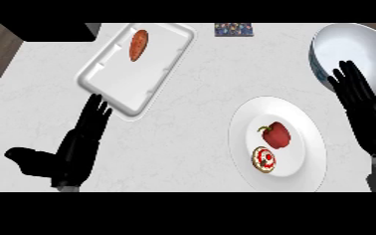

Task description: Pick the bell pepper from the plate and place it in the bowl

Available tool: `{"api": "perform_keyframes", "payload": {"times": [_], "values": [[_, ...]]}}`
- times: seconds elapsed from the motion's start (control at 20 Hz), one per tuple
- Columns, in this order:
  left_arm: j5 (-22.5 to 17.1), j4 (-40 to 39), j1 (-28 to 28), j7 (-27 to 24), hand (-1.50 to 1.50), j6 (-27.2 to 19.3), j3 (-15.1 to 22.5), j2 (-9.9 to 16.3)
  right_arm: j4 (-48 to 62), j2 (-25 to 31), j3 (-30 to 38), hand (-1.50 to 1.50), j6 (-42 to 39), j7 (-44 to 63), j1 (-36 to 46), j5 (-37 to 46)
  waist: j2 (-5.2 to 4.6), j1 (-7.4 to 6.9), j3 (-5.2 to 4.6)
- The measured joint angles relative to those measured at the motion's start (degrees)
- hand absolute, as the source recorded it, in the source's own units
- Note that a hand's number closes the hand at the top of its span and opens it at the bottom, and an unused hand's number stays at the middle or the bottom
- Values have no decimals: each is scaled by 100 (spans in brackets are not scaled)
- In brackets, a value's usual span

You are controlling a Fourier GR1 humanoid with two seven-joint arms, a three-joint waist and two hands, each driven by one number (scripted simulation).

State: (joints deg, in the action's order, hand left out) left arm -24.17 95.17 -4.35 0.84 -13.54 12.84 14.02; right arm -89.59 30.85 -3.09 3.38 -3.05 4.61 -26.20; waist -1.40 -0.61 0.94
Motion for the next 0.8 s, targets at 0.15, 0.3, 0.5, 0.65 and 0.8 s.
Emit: {"api": "perform_keyframes", "payload": {"times": [0.15, 0.3, 0.5, 0.65, 0.8], "values": [[238, -89, 149, 33, 0, -101, -134, 228, -295, 188, -98, 150, -528, -335, 270, 72, 76, 7, -40], [603, -158, 354, -2, 0, -177, -329, 662, -894, 471, -332, 150, -1239, -864, 814, 266, 155, -111, -52], [867, -299, 475, 36, 0, -275, -551, 1033, -919, 1456, -243, -150, -1049, -1134, 766, 1839, 194, 111, -104], [919, -385, 599, 175, 0, -249, -751, 1295, -884, 1472, -198, -150, -672, -2090, 12, 2583, 177, 228, -85], [1011, -469, 694, 191, 0, -247, -786, 1339, -679, 1443, -225, -150, -325, -3187, -669, 3261, 162, 233, -81]]}}
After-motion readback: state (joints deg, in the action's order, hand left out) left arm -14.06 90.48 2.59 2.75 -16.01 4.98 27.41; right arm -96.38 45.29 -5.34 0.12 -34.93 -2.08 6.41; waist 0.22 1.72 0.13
